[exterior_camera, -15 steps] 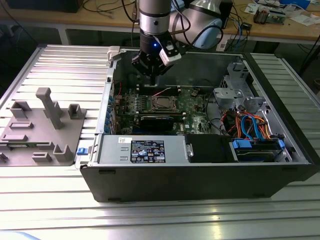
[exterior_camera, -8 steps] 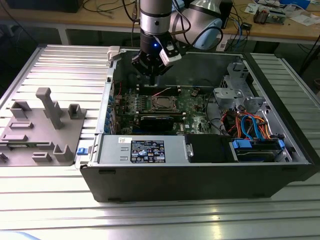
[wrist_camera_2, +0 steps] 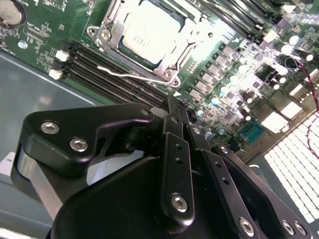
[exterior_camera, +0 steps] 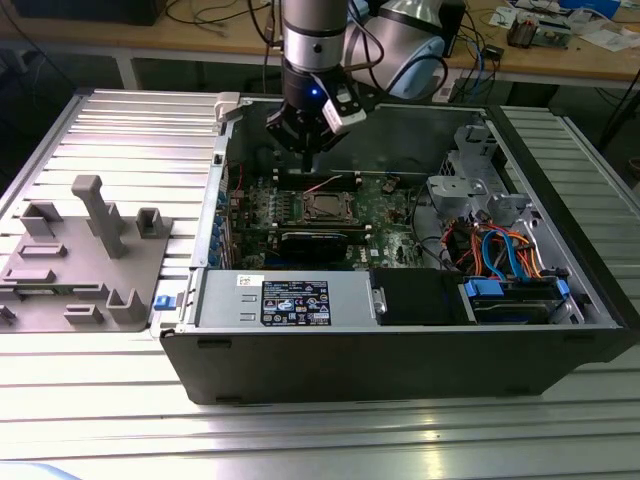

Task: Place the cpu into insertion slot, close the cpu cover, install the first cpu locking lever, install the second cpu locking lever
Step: 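Install the first cpu locking lever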

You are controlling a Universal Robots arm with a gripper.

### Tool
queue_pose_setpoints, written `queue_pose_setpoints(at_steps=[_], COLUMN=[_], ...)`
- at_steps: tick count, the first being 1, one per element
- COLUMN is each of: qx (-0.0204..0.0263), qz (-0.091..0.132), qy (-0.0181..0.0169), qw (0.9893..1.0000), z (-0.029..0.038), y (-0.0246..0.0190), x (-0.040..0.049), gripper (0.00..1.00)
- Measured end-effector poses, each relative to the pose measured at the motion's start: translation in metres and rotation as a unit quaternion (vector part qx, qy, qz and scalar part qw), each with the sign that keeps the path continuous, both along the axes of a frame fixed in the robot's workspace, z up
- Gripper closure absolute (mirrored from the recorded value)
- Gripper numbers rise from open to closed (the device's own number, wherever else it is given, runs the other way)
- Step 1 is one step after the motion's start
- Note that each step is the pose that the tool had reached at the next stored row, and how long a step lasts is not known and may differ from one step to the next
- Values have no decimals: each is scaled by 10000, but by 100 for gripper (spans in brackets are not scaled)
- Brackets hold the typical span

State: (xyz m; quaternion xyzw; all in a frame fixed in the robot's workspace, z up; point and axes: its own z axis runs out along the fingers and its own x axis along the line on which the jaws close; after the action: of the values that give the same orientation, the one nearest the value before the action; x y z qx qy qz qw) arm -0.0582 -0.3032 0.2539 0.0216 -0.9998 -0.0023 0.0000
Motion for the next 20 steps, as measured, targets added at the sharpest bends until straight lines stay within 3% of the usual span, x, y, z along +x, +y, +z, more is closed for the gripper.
queue_pose_setpoints(at_steps=[6,12,20], qx=[0,-1,7], qz=[1,71,161], qy=[15,16,15], qw=[10000,10000,9999], z=[-63,-117,-263], y=[7,19,53], x=[93,95,96], gripper=[89,89,89])
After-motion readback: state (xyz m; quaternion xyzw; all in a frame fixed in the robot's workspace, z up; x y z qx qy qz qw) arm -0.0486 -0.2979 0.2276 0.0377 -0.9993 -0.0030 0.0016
